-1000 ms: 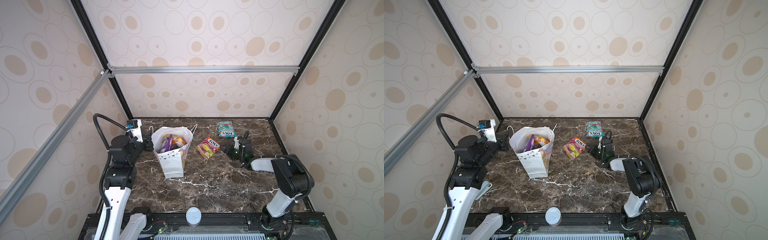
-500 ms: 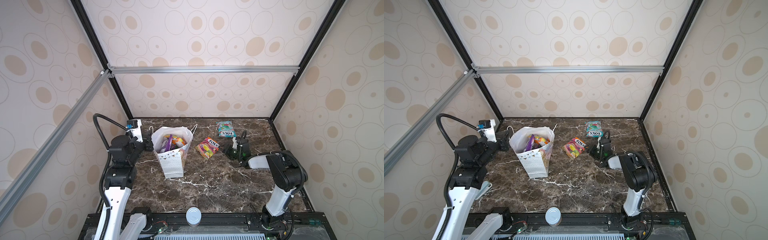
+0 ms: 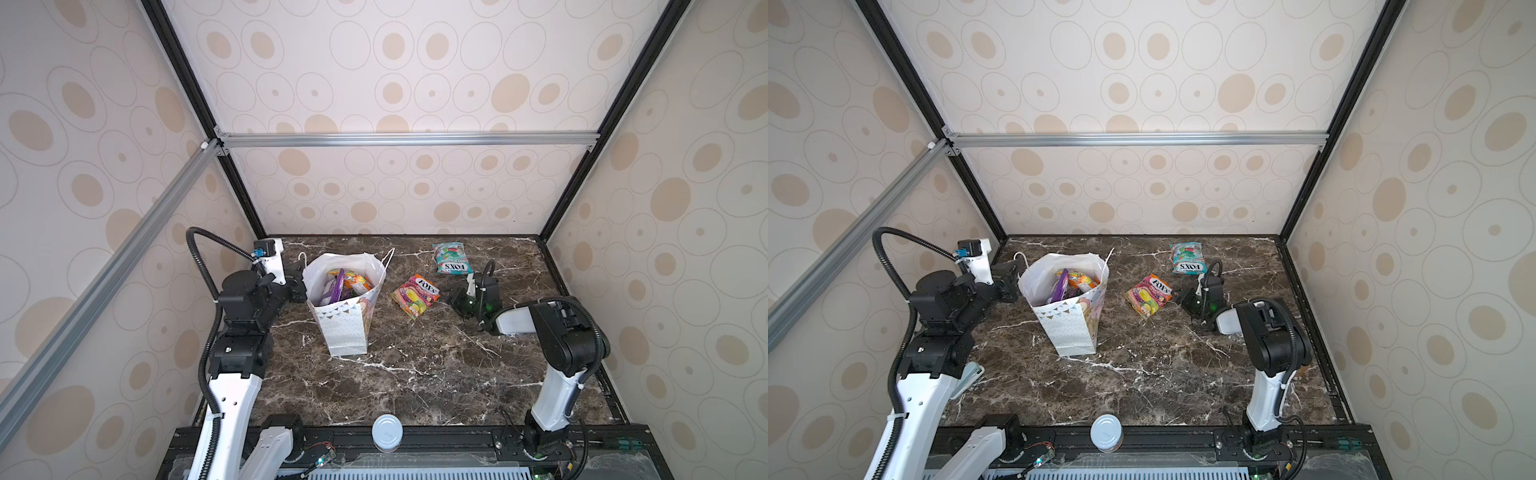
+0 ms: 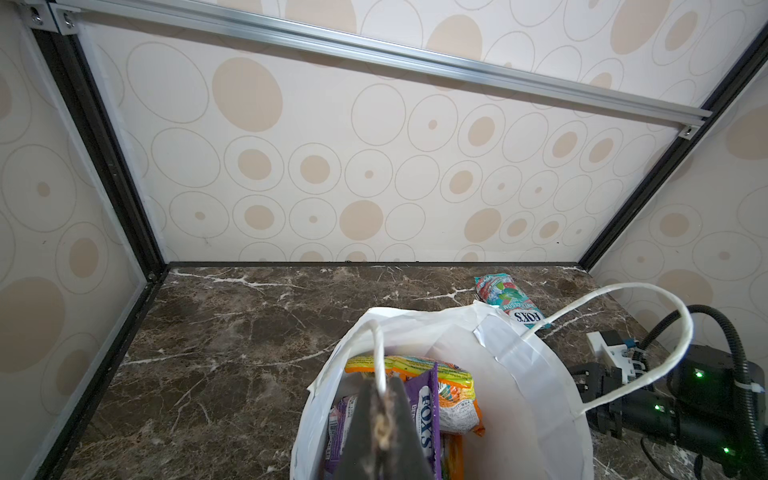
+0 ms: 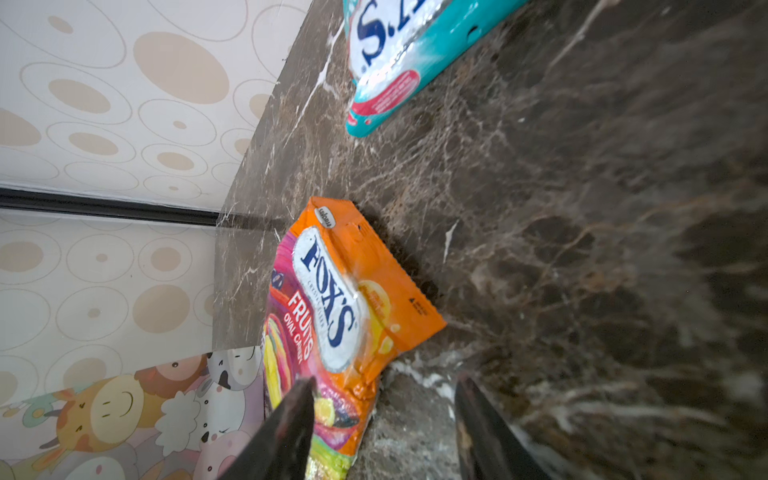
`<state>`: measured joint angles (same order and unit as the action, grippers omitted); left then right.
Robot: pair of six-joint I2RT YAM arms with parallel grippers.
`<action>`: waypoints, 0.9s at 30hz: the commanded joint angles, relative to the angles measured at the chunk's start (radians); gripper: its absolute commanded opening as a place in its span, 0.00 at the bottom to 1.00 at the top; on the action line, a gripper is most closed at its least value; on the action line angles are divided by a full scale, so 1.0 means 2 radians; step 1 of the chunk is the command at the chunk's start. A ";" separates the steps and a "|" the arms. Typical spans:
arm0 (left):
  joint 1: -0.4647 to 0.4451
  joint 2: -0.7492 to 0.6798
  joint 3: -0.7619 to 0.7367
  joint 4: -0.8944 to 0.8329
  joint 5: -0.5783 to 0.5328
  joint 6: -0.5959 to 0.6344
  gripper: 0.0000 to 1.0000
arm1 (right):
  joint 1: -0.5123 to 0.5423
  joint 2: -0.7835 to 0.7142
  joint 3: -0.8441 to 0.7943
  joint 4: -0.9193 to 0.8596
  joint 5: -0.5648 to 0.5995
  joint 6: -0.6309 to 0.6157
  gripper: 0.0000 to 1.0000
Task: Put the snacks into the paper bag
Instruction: 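Lower the right gripper onto the orange Fox's Fruits packet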
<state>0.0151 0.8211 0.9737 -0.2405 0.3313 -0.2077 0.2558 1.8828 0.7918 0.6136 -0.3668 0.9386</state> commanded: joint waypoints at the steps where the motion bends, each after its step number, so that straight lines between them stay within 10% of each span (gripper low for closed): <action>1: 0.002 -0.003 0.010 0.026 0.007 0.009 0.00 | 0.000 0.013 0.015 0.013 -0.005 0.009 0.57; 27: 0.002 -0.003 0.010 0.026 0.007 0.010 0.00 | 0.004 0.085 0.072 0.020 -0.033 0.022 0.53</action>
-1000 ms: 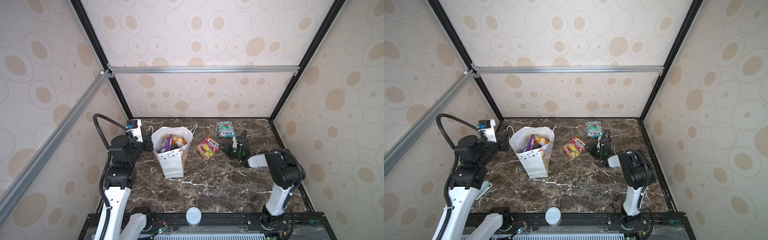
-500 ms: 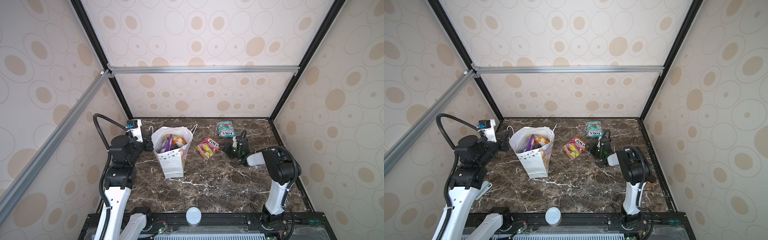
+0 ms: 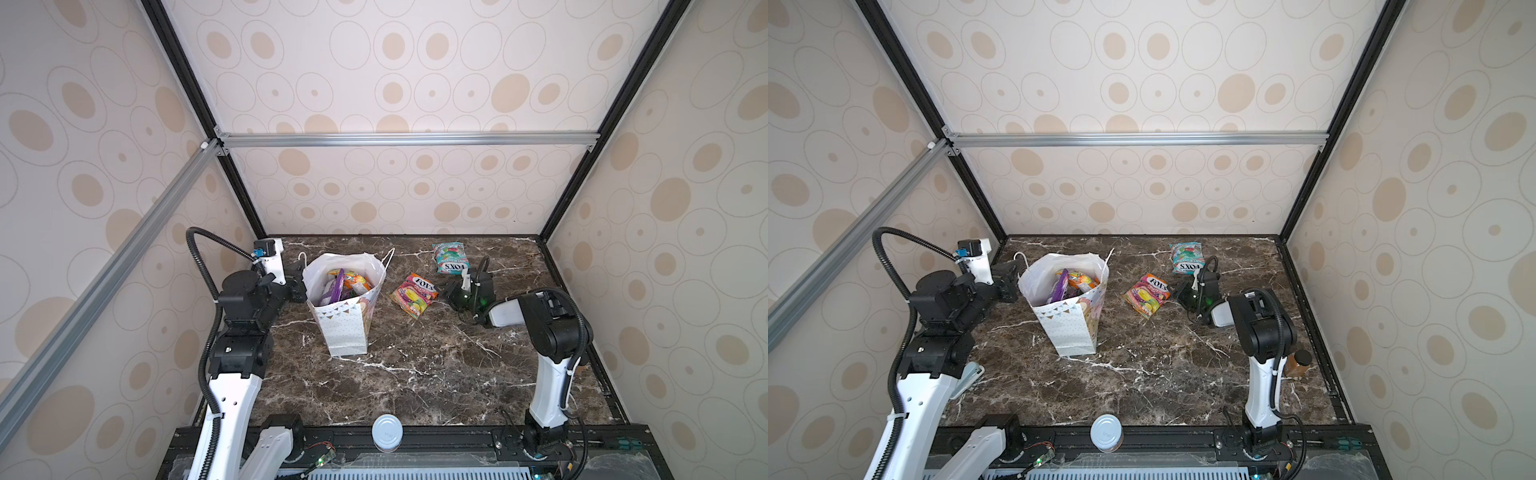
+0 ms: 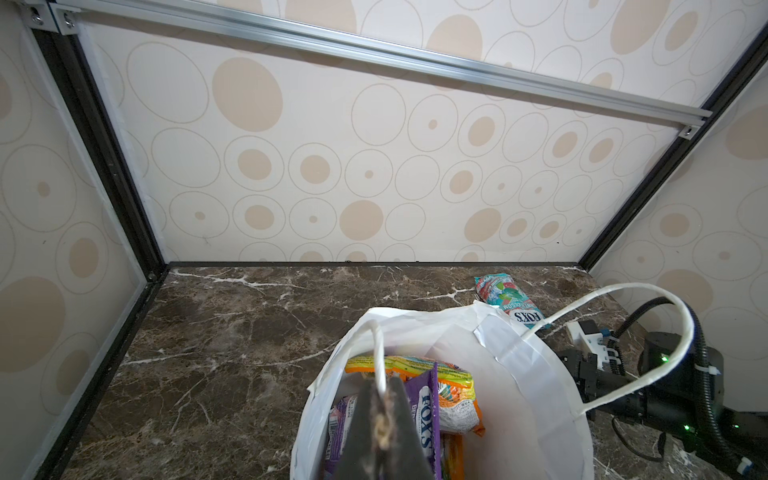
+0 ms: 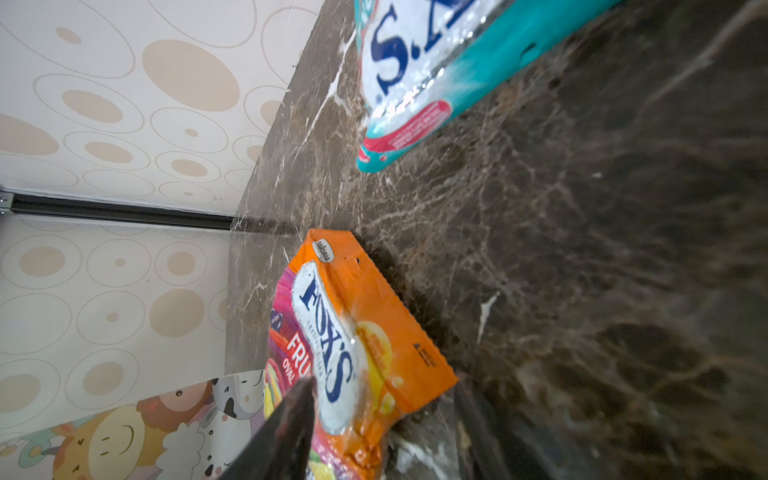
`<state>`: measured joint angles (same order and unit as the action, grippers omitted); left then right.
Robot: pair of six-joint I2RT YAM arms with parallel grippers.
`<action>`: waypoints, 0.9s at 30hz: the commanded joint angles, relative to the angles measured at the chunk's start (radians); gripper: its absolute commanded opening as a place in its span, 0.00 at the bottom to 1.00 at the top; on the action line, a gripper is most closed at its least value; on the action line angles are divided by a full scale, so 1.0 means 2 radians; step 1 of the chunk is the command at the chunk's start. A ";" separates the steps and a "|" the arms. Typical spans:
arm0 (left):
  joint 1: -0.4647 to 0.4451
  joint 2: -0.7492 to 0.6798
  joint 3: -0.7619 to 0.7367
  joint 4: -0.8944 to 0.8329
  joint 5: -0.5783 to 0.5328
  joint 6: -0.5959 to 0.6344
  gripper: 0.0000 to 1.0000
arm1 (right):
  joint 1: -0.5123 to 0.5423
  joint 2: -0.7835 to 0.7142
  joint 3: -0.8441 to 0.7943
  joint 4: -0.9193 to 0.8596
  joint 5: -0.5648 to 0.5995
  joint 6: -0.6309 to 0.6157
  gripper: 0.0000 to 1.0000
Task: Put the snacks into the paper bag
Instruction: 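Lower the right gripper onto the orange Fox's Fruits packet, then close the right gripper on the orange packet edge and lift it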
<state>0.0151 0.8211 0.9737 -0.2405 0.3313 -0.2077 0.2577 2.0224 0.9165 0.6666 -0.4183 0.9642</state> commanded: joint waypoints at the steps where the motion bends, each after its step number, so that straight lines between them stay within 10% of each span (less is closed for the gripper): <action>1: 0.002 -0.003 0.011 0.026 0.006 0.010 0.00 | 0.004 0.017 0.011 -0.007 -0.007 0.009 0.52; 17: 0.002 -0.004 0.011 0.026 0.006 0.011 0.00 | 0.008 0.043 0.046 -0.011 -0.001 0.016 0.34; 27: 0.002 -0.005 0.012 0.026 0.007 0.010 0.00 | 0.008 0.032 0.057 -0.012 -0.001 0.014 0.03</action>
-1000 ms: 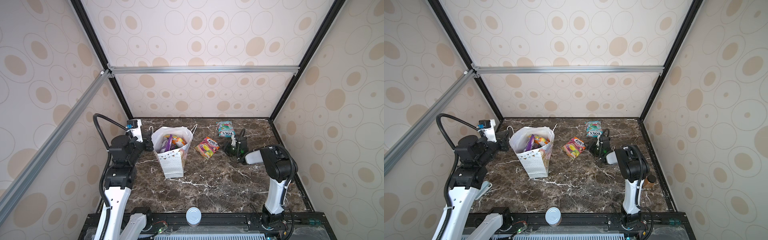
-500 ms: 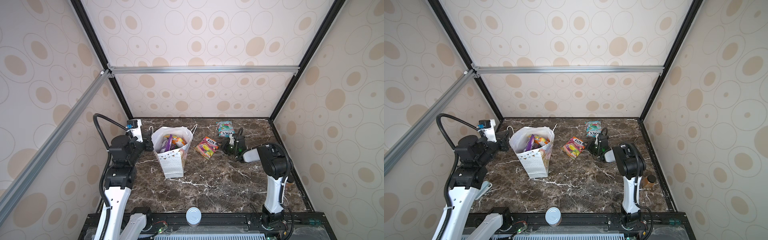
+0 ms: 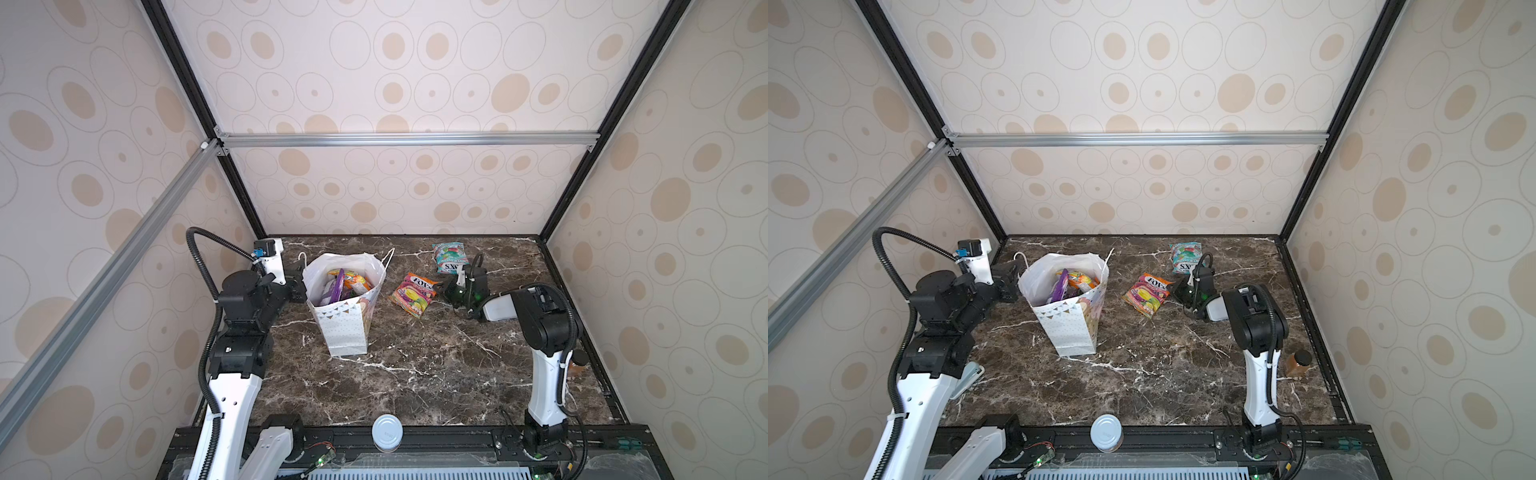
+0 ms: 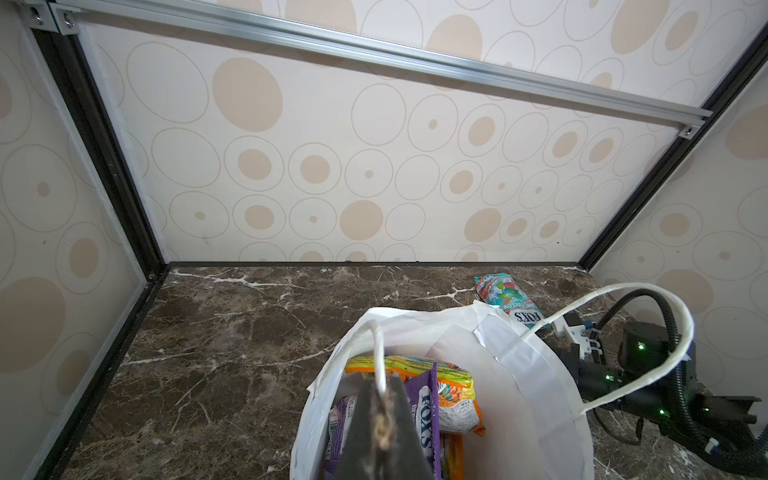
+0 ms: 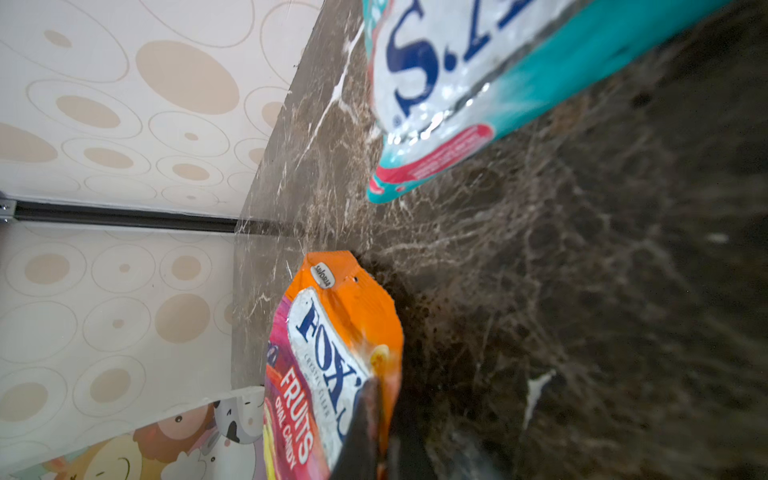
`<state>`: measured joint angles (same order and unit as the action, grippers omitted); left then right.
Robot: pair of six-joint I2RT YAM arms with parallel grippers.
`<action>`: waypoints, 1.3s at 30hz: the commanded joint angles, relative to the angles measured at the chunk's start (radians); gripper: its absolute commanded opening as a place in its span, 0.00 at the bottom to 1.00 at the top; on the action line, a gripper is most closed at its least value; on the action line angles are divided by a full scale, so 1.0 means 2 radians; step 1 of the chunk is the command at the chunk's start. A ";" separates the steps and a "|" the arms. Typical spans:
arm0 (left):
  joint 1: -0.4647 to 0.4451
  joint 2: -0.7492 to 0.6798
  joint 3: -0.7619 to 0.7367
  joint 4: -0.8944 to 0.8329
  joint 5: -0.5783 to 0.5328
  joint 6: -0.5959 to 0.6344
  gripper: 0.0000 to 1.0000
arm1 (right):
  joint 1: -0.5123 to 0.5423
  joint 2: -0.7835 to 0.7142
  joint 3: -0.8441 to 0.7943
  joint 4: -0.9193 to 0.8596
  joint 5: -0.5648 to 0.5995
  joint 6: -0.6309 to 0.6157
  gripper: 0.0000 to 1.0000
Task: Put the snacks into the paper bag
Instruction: 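Close the right gripper on the orange packet edge and lift it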
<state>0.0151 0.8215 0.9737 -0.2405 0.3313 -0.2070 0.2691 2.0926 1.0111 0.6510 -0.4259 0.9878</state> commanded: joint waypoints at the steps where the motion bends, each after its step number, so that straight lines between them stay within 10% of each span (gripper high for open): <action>1: 0.002 -0.006 0.012 0.025 0.008 0.009 0.00 | 0.002 -0.007 0.010 -0.005 0.003 0.002 0.02; 39: 0.002 -0.012 0.010 0.037 0.048 0.004 0.00 | 0.039 -0.287 -0.001 -0.188 0.059 -0.134 0.00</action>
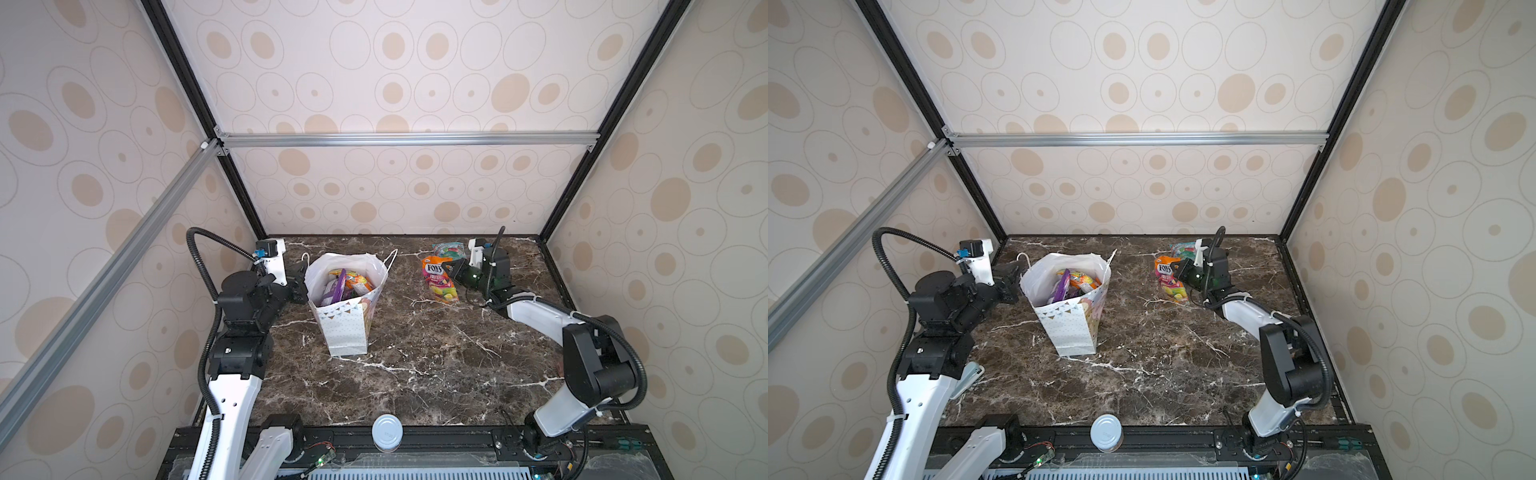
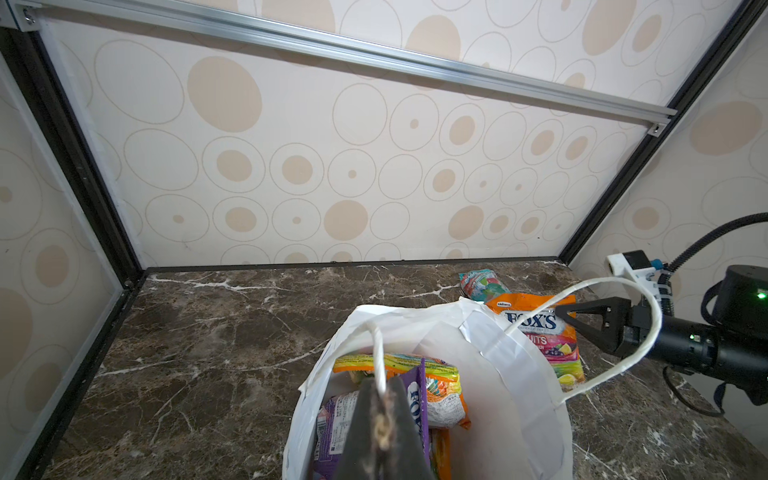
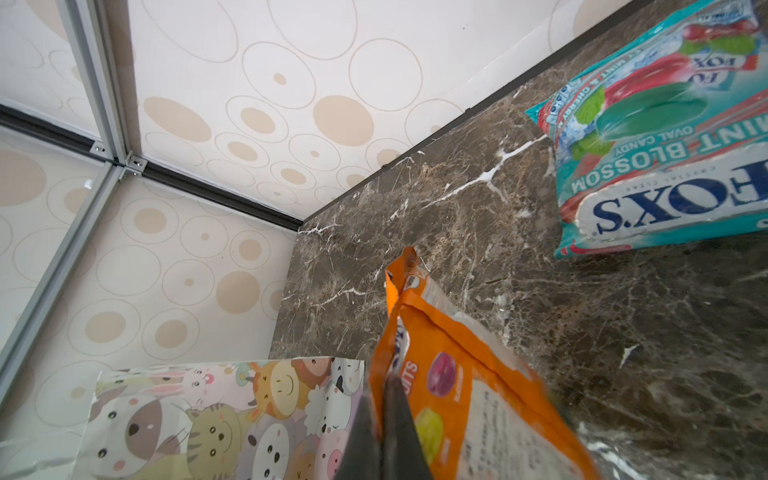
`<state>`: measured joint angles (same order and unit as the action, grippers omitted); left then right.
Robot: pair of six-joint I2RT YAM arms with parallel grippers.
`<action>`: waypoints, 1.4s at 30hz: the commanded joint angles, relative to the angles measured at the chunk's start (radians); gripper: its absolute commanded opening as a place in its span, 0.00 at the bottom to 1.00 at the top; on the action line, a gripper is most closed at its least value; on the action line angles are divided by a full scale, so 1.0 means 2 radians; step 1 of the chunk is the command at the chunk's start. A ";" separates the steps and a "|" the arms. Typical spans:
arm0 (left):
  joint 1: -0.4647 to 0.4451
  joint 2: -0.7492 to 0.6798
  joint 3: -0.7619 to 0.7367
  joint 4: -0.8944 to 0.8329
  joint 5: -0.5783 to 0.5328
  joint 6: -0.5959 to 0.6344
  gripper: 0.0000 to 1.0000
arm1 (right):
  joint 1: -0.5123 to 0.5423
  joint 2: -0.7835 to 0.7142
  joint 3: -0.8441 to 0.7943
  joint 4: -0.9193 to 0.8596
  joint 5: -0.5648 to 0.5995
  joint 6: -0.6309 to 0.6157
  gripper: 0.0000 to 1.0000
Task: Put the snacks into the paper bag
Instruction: 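Close the right gripper on the orange packet edge and lift it, then carry the orange packet with the right gripper over the bag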
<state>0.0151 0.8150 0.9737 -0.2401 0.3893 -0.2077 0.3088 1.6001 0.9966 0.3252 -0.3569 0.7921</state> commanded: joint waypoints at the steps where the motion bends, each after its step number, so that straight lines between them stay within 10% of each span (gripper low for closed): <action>1: 0.002 -0.009 0.011 0.036 0.020 0.005 0.00 | 0.025 -0.055 0.011 -0.042 0.034 -0.049 0.00; 24: 0.002 -0.005 0.010 0.047 0.077 0.007 0.00 | 0.100 -0.194 0.114 -0.199 0.146 -0.182 0.00; 42: 0.002 -0.006 0.010 0.049 0.088 0.007 0.00 | 0.178 -0.167 0.277 -0.267 0.207 -0.276 0.00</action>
<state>0.0151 0.8143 0.9737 -0.2188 0.5289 -0.2066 0.6296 1.2499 1.4822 -0.2138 0.0357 0.2996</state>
